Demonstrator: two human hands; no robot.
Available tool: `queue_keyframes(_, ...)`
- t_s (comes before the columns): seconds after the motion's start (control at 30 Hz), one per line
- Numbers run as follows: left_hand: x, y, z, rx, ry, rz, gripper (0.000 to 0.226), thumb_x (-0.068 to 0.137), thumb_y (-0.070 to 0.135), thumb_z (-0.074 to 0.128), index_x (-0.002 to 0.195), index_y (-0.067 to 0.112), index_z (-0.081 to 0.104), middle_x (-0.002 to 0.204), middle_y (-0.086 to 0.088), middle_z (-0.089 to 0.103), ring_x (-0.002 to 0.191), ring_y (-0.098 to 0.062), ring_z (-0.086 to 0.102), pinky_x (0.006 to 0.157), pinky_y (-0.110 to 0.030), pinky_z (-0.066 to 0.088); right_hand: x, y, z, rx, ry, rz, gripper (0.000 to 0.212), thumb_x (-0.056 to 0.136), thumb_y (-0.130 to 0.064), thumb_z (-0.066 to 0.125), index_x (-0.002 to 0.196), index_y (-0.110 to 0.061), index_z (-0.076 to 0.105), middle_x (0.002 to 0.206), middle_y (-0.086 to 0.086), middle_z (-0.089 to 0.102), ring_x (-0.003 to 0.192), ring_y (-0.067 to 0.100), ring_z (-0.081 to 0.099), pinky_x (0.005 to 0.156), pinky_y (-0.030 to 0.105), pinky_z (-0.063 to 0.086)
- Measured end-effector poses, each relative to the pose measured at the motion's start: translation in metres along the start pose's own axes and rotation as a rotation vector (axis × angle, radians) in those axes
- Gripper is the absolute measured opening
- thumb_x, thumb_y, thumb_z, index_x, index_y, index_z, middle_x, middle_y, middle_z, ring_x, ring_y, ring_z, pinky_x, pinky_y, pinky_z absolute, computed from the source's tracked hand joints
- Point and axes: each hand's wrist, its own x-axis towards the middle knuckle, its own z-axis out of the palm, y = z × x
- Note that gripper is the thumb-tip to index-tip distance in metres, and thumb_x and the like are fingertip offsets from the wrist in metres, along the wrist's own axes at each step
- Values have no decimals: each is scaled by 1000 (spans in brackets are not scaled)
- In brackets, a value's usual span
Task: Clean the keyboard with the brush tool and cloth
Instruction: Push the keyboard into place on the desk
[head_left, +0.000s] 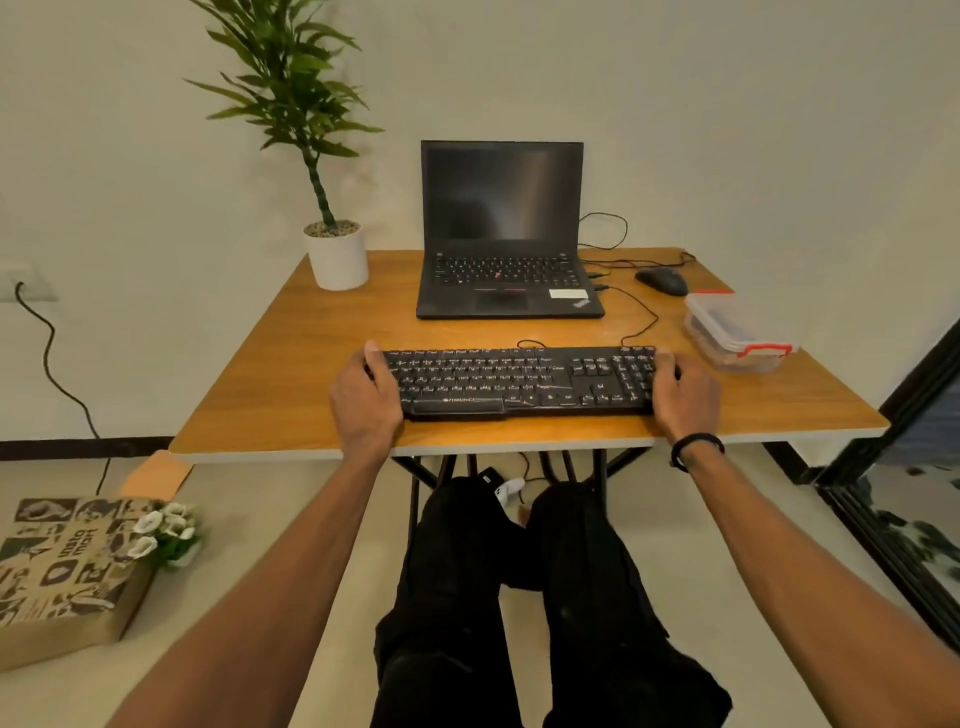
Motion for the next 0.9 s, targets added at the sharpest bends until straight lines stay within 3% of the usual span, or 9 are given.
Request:
queue_keyframes(0.1,2,3,-1,-16,19,-19,47,113,37,31,72,18,47,63,5,46,56,-5,39,52,-19,28,0,-2,3,-8,28,-3,46,109,-38,41,92,-6,69,86,3,66,72,9,58,55,9,36)
queue_keyframes(0.23,5,-1,1,-44,15,-51,48,113,39,32,74,17,50,65,3,49,57,-7,41,52,-20,34,0,-1,4,0,63,-3,48,108,-42,42,90,-7,69,85,1,66,71,3,56,61,17,39)
queue_keyframes(0.47,8,-4,1,-62,-26,-36,44,113,34,35,83,10,55,73,0,53,63,-3,44,59,-15,37,7,10,0,81,101,8,58,107,-48,45,86,2,68,80,13,70,74,26,62,59,32,45)
queue_keyframes(0.53,9,-8,1,-82,-32,-32,42,112,36,35,95,10,63,84,-4,62,73,-4,52,69,-23,44,6,14,-1,94,99,10,58,106,-48,45,87,1,68,79,15,69,74,28,63,60,34,46)
queue_keyframes(0.6,10,-13,0,-94,-16,-45,46,111,41,34,123,11,67,114,-6,71,104,-16,63,90,-40,52,5,21,-2,98,104,2,61,106,-50,44,83,2,66,76,18,67,73,33,60,61,40,47)
queue_keyframes(0.67,8,-13,-5,-82,-14,-20,49,110,43,35,138,12,61,134,-6,65,123,-21,58,104,-47,49,2,23,-4,98,91,-23,59,107,-49,43,80,-1,66,73,15,64,71,33,57,61,39,44)
queue_keyframes(0.83,4,20,1,-21,7,143,37,111,32,40,136,15,62,131,-2,64,123,-16,53,105,-46,46,7,24,-9,179,60,18,50,106,-47,47,86,-9,73,78,6,71,77,26,63,66,37,46)
queue_keyframes(0.9,7,54,19,-18,-77,251,33,110,27,44,136,16,61,132,-2,64,122,-13,52,103,-39,45,17,27,-11,280,39,97,42,104,-48,51,95,-16,77,88,0,76,88,18,71,80,39,55)
